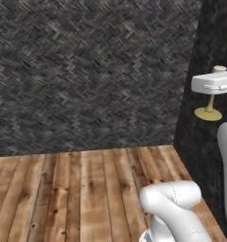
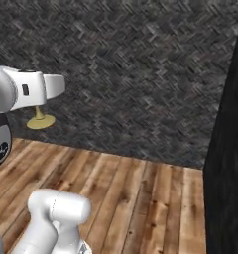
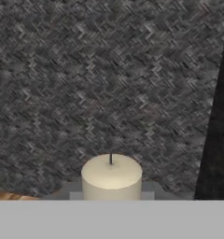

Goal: Get the candle and the wine from the cabinet and move them to the dining counter.

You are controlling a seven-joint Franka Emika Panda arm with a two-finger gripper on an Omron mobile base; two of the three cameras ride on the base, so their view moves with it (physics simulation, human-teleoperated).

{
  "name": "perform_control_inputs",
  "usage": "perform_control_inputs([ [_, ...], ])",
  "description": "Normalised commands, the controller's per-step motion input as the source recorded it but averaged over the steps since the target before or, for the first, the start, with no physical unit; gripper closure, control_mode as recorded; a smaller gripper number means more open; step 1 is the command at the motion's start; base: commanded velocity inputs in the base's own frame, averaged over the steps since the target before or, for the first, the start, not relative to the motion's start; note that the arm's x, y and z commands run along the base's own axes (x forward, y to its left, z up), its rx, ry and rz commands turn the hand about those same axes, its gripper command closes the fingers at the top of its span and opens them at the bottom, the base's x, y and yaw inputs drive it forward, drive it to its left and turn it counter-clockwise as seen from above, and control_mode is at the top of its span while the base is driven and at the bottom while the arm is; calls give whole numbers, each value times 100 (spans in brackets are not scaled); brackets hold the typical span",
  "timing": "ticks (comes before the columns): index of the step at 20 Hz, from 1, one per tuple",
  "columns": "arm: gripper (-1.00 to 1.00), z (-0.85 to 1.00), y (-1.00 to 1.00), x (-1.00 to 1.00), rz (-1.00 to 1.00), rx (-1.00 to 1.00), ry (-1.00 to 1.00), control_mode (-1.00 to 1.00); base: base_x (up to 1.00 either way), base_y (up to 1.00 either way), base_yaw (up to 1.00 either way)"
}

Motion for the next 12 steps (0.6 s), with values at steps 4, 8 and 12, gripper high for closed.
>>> perform_control_inputs([
  [4, 100, 0, 0, 0, 0, 0, 0, 100, 80, -25, 82],
  [8, 100, 0, 0, 0, 0, 0, 0, 100, 60, -20, 87],
  [12, 100, 0, 0, 0, 0, 0, 0, 100, 57, -19, 88],
])
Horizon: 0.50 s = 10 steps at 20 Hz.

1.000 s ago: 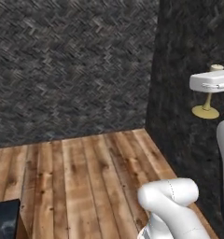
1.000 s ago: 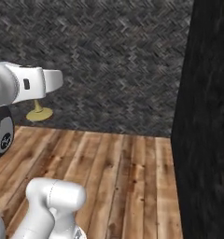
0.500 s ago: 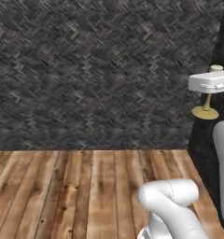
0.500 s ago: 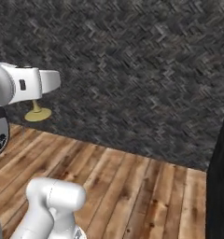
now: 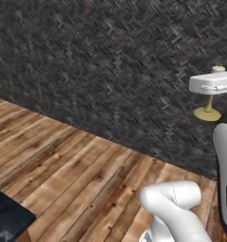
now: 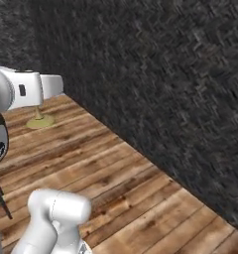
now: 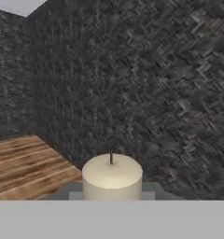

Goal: Get the candle and the wine from the cabinet and move them to the dining counter.

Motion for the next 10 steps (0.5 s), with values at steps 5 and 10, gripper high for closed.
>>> perform_control_inputs([
  [5, 100, 0, 0, 0, 0, 0, 0, 100, 55, -17, 89],
  [10, 100, 0, 0, 0, 0, 0, 0, 100, 57, -17, 88],
])
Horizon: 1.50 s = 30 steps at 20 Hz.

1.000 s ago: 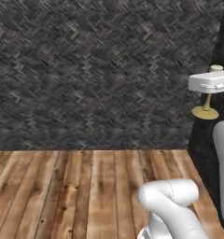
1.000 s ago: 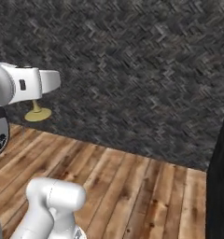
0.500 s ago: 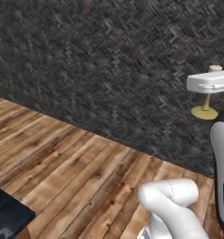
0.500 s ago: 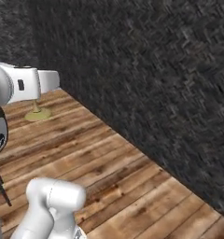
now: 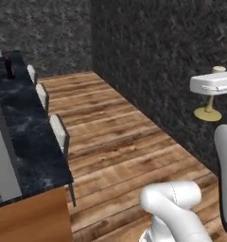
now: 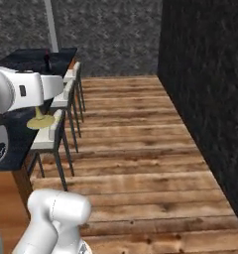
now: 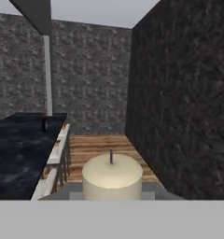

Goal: Get the candle and the wine from the cabinet and move them to the dining counter.

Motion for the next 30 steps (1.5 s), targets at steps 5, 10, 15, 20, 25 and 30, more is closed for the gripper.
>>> perform_control_inputs([
  [5, 100, 0, 0, 0, 0, 0, 0, 100, 80, -33, 74],
  [10, 100, 0, 0, 0, 0, 0, 0, 100, 100, -48, 54],
  [15, 100, 0, 0, 0, 0, 0, 0, 100, 94, -57, 38],
  [20, 100, 0, 0, 0, 0, 0, 0, 100, 78, -58, 26],
  [25, 100, 0, 0, 0, 0, 0, 0, 100, 69, -61, 23],
  [30, 100, 0, 0, 0, 0, 0, 0, 100, 63, -60, 20],
])
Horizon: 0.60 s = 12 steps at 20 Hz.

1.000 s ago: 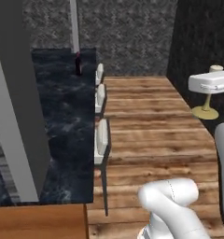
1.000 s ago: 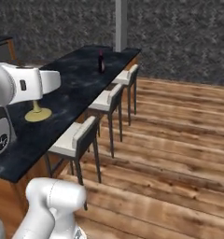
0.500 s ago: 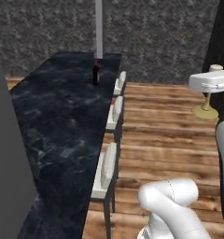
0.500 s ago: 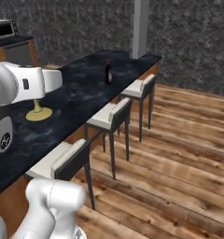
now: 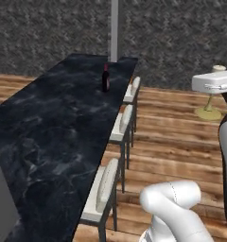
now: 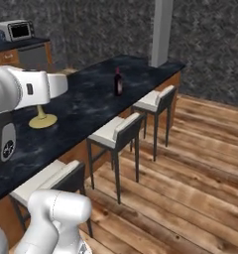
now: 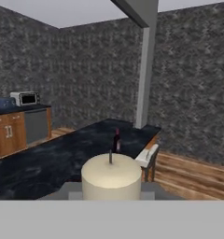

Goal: Get the candle and the wine from the cabinet and move them to the dining counter.

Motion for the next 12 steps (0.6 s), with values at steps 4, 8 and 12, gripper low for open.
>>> perform_control_inputs([
  [4, 100, 0, 0, 0, 0, 0, 0, 100, 63, -68, 27],
  [8, 100, 0, 0, 0, 0, 0, 0, 100, 59, -72, 33],
  [12, 100, 0, 0, 0, 0, 0, 0, 100, 31, -88, 20],
])
